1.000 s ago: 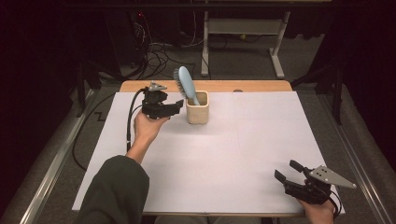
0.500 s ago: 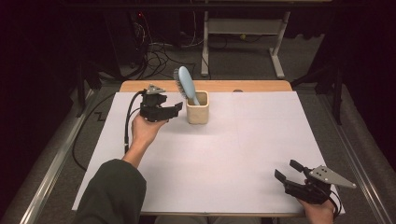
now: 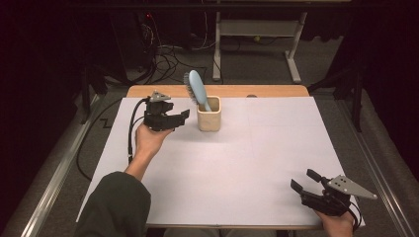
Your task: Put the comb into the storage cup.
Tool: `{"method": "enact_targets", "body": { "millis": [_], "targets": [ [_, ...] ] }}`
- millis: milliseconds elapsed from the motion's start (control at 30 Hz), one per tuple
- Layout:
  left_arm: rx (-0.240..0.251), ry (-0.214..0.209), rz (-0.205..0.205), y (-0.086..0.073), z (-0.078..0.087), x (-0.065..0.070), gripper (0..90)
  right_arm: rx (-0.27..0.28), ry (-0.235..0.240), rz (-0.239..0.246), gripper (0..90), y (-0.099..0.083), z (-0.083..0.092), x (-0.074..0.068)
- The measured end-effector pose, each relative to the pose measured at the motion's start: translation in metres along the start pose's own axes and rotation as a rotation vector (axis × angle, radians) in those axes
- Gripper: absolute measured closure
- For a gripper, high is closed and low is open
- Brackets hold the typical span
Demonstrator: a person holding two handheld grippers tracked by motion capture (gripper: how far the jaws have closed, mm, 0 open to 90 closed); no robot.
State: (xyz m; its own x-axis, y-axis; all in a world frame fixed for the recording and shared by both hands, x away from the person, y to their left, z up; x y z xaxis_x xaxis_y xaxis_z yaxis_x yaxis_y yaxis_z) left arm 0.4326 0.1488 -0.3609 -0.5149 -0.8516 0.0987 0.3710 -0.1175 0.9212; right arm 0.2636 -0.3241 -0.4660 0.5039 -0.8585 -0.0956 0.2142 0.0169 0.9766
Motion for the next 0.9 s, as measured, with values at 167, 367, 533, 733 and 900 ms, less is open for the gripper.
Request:
{"method": "enact_targets", "body": {
  "millis": [167, 367, 533, 733, 900],
  "targets": [
    [0.001, 0.0, 0.003, -0.002, 0.003, -0.002, 31.7, 0.0, 0.0, 0.0, 26.6, 0.0, 0.0, 0.0],
    [-0.003, -0.008, 0.0, -0.005, 0.007, -0.002, 31.7, 0.002, 0.0, 0.001, 26.6, 0.0, 0.0, 0.0],
    [-0.002, -0.003, -0.002, -0.008, 0.011, -0.002, 31.8, 0.009, -0.004, 0.003, 26.9, 0.0, 0.001, 0.0],
    [-0.001, -0.01, -0.002, -0.011, 0.014, -0.002, 31.9, 0.008, -0.005, 0.006, 26.9, 0.0, 0.001, 0.0],
    [0.003, -0.014, -0.002, -0.013, 0.018, -0.002, 31.9, 0.008, -0.005, 0.004, 27.0, 0.0, 0.0, 0.0]
  ]
}}
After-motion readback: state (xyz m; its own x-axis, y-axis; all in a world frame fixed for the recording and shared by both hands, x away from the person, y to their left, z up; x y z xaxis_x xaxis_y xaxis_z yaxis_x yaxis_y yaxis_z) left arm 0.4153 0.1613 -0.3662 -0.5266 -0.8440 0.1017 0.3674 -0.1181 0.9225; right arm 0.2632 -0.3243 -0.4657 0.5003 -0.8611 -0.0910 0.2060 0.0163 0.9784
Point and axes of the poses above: each handheld gripper's, and its own axes: z roughly backward along the jaws, y roughly out of its top, x roughly to its right, the point moved 1 cm from there along -z, roughly forward along the jaws, and after that the axes turned 11 degrees about x, right-handed, at the moved point
